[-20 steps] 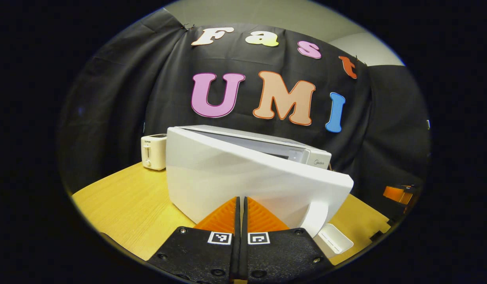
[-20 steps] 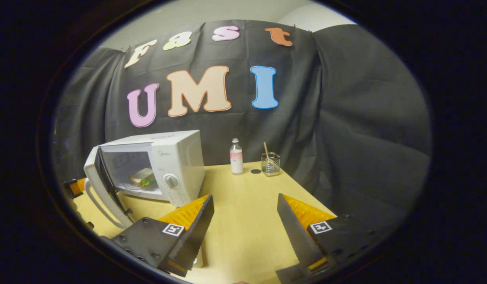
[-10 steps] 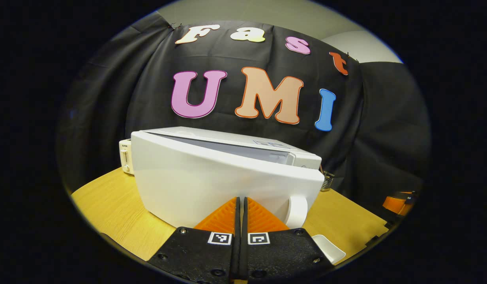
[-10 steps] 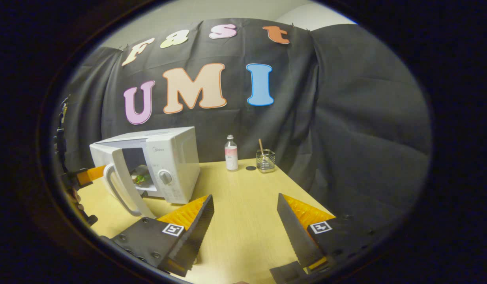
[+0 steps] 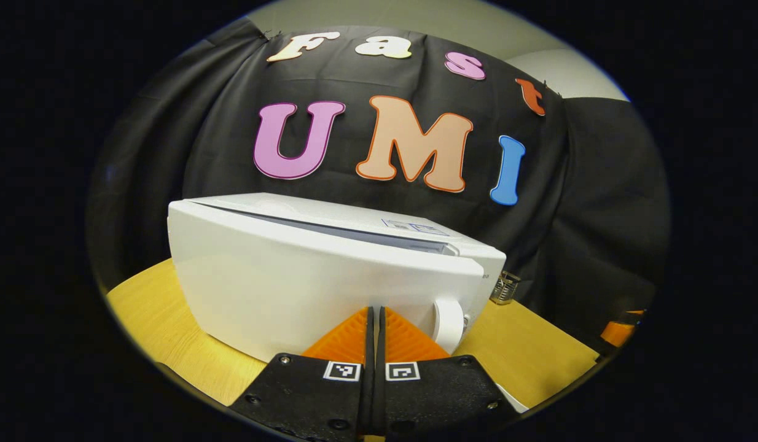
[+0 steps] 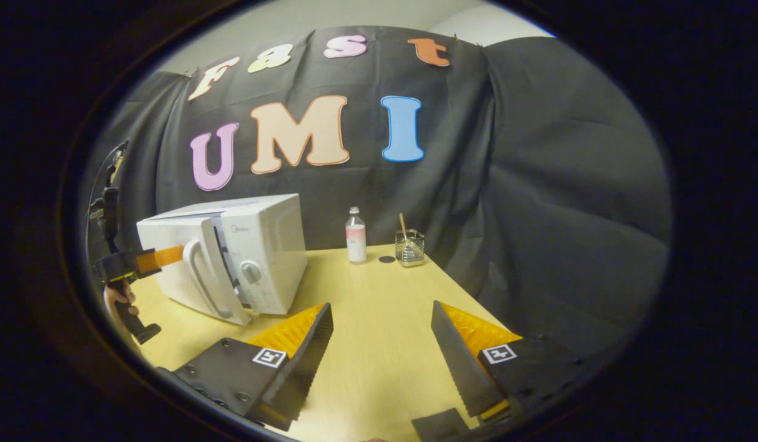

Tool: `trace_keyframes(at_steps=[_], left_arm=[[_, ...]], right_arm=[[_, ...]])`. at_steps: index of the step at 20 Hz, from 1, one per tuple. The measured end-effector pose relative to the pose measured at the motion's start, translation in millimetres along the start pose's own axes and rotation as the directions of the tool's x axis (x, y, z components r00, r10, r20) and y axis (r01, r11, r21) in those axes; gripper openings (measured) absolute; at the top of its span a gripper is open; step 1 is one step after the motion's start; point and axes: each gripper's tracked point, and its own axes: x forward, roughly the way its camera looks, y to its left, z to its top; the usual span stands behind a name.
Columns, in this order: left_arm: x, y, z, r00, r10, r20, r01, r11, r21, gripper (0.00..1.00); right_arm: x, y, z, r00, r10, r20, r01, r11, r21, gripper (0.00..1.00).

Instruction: Open the microwave oven with the left hand, put the food in, and close the microwave oven.

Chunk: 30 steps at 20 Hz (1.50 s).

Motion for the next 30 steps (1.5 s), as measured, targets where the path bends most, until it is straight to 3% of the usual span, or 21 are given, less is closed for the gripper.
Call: trace_keyframes(at_steps=[17, 27, 28, 30], left_arm=[[30.7, -2.1, -4.3, 0.999, 0.042, 0.017, -0.042, 0.999, -0.010, 0.01], [34.5, -0.2, -2.7, 0.996, 0.086, 0.036, -0.086, 0.996, 0.014, 0.01], [39.5, -2.2, 2.3, 0.995, 0.076, 0.059, -0.077, 0.997, 0.016, 0.01], [41.0, -2.9, 2.2, 0.995, 0.081, 0.053, -0.082, 0.996, 0.021, 0.02]], right_arm=[[18.4, -26.0, -4.8, 0.999, -0.054, 0.000, 0.054, 0.998, 0.018, 0.93], [34.6, -23.7, -14.4, 0.999, -0.042, -0.026, 0.043, 0.999, 0.025, 0.93], [35.0, -21.5, -12.8, 0.999, -0.037, -0.022, 0.037, 0.999, 0.029, 0.99], [34.1, -15.3, -12.0, 1.000, -0.021, -0.015, 0.021, 0.999, 0.032, 0.99]])
